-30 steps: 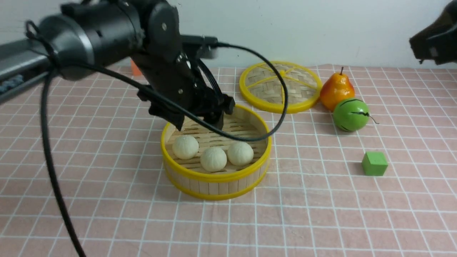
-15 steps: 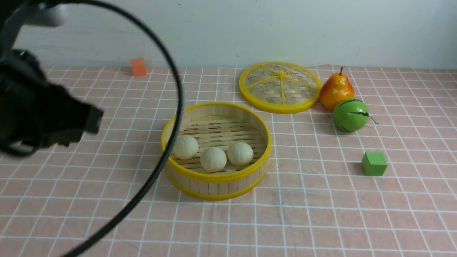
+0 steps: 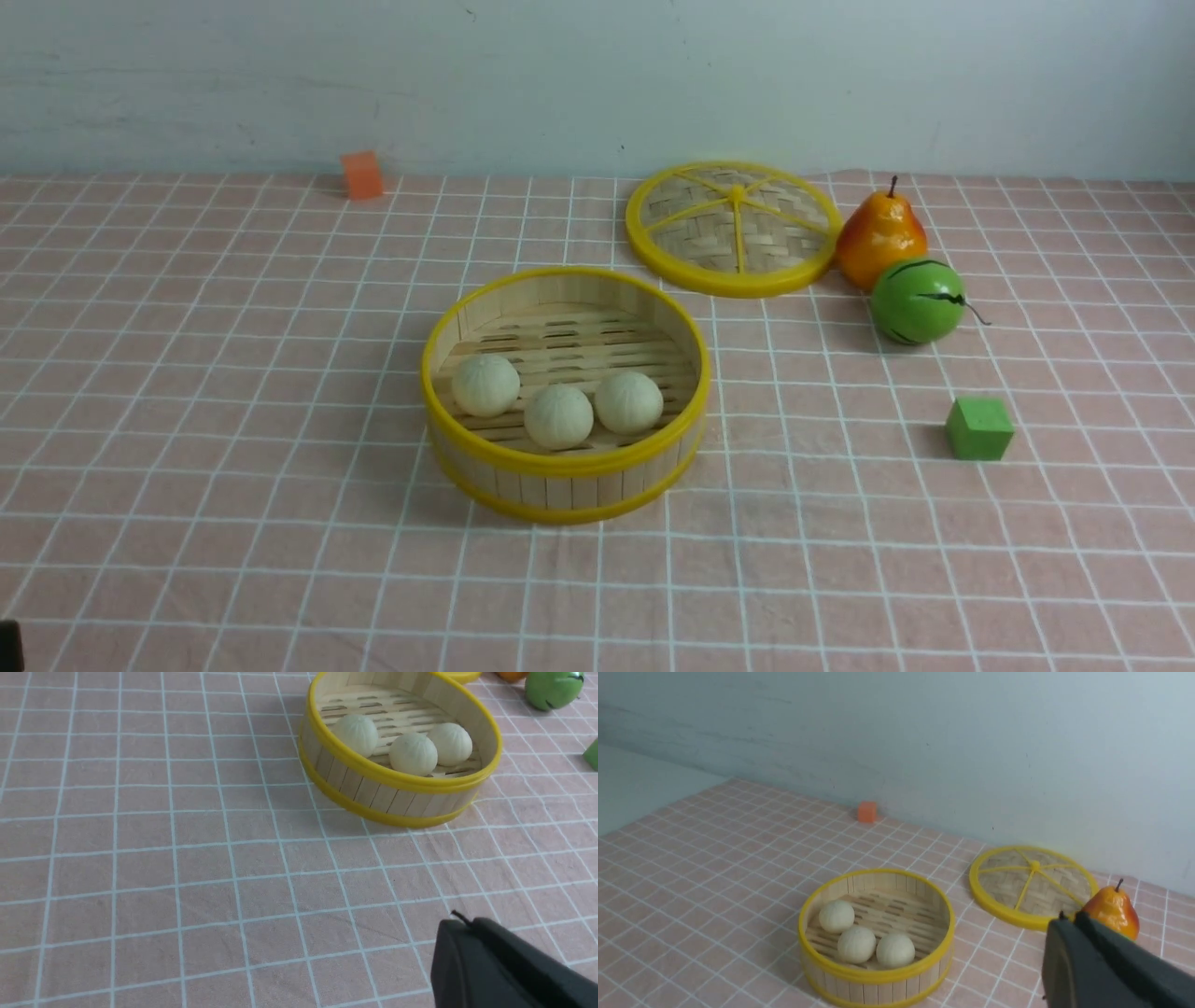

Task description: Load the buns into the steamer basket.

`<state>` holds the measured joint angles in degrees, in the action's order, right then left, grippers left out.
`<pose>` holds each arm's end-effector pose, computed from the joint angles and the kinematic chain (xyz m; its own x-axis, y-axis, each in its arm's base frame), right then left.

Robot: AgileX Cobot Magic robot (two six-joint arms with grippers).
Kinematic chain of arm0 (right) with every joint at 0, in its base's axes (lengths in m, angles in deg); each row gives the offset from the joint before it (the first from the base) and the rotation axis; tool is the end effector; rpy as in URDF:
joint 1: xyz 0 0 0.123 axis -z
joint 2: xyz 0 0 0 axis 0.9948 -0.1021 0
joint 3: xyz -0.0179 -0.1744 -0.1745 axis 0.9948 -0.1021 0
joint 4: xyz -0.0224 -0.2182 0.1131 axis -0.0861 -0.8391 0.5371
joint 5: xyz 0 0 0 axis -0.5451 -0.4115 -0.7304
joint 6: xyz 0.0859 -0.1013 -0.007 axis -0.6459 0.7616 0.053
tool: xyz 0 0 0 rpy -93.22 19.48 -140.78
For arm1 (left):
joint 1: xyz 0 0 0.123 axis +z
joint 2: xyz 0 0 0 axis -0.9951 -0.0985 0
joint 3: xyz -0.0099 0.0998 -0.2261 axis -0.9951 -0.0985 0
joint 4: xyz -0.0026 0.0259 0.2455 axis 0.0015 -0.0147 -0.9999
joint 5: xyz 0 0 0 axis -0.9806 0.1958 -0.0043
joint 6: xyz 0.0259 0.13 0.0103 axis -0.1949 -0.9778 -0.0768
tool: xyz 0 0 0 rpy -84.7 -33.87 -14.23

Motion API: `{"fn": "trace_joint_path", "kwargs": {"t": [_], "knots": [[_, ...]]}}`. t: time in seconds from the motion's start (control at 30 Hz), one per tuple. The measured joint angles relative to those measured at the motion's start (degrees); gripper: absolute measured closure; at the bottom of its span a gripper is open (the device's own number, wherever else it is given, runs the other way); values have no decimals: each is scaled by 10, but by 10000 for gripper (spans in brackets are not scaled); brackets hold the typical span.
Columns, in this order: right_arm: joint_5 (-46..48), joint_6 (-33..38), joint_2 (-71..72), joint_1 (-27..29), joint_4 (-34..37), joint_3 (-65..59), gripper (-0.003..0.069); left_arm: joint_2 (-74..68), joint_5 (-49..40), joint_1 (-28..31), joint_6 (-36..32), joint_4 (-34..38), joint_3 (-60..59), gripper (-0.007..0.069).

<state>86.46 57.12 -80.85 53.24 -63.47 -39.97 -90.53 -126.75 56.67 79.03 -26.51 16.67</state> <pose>0.1240 0.0694 0.3908 -0.0715 0.0053 -0.9974 -0.4846 0.8739 0.0394 0.1162 -0.0444 0.2636 -0.4549 -0.0637 -0.8883 0.2591 0.9448 -0.2004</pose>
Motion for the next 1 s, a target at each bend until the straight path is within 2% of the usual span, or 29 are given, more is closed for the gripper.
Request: {"fn": "trace_joint_path", "kwargs": {"t": [0.1,0.83,1.0], "knots": [[-25,3,0,0,0,0,679,26,4,0,6,-16,-23,638],[-24,4,0,0,0,-1,670,28,7,0,8,-17,-24,638],[-25,4,14,1,13,-40,669,28,7,0,8,-17,-24,638]]}}
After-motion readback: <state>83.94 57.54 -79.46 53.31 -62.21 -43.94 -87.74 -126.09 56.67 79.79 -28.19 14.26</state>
